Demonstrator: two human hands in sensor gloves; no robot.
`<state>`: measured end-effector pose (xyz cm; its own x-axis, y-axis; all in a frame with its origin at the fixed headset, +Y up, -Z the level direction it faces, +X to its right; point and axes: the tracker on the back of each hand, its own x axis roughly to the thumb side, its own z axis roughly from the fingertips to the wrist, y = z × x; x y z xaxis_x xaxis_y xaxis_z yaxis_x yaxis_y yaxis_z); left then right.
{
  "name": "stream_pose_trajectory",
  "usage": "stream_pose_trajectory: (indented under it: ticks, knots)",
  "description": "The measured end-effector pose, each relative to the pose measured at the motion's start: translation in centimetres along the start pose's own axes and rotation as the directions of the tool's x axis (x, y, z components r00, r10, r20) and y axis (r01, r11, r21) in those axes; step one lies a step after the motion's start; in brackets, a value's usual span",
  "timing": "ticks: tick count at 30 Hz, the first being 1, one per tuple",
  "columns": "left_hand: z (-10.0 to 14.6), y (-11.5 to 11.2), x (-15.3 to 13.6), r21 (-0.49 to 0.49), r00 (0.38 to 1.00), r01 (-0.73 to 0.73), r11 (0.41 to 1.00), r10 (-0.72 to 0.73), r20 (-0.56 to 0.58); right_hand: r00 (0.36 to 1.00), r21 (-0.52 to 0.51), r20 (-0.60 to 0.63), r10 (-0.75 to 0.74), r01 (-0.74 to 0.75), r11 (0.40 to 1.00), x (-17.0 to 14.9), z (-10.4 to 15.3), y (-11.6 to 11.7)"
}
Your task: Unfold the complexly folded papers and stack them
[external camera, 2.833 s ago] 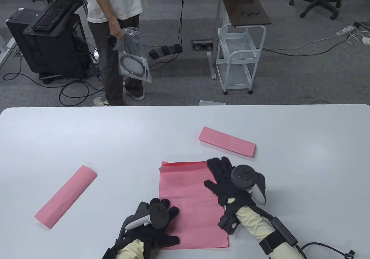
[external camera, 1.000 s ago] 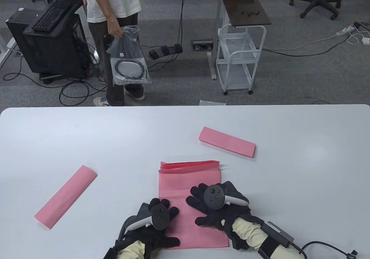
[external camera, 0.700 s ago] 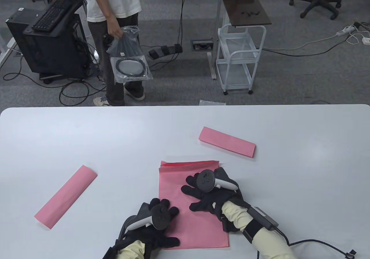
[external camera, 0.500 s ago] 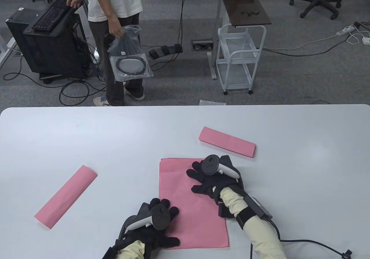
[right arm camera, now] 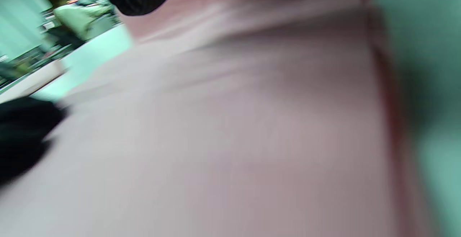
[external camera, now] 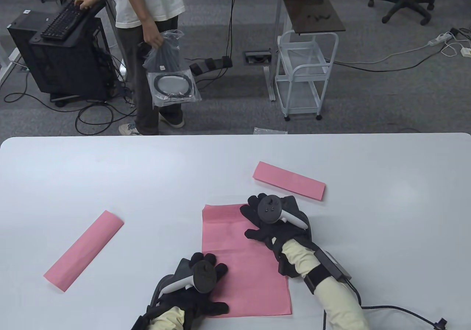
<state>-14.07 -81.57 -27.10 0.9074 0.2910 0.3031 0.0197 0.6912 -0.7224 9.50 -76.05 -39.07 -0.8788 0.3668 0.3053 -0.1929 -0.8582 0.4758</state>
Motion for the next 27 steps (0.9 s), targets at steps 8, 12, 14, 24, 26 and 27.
stream_pose_trajectory:
  ticks: [8, 12, 14, 24, 26, 27]
  knots:
    - [0.0, 0.0, 0.0, 0.003, 1.0, -0.004, 1.0, 0.004, -0.006, 0.995, 0.275, 0.067, 0.077, -0.092, 0.957, -0.6, 9.4, 5.3]
    - [0.0, 0.0, 0.0, 0.006, 1.0, -0.005, 1.0, 0.005, -0.01, 1.0, 0.306, 0.008, 0.021, -0.022, 0.952, -2.4, 10.1, 7.6]
    - [0.0, 0.0, 0.0, 0.007, 1.0, -0.004, 1.0, 0.004, -0.013, 1.0, 0.296, 0.014, -0.009, 0.005, 0.955, -2.6, 10.1, 7.8]
    - [0.3, 1.1, 5.5, 0.073, 0.996, 0.039, 0.997, -0.045, 0.083, 0.999, 0.274, 0.025, -0.044, 0.035, 0.961, -2.8, 10.2, 8.0]
    - [-0.1, 0.6, 7.1, 0.07, 0.992, 0.011, 0.998, -0.019, 0.127, 0.999, 0.267, 0.028, -0.035, 0.026, 0.963, -2.8, 10.2, 8.0]
    - [-0.4, 0.4, 7.5, 0.061, 0.993, 0.018, 0.998, -0.025, 0.117, 0.999, 0.268, 0.028, -0.036, 0.027, 0.963, -2.8, 10.2, 8.0]
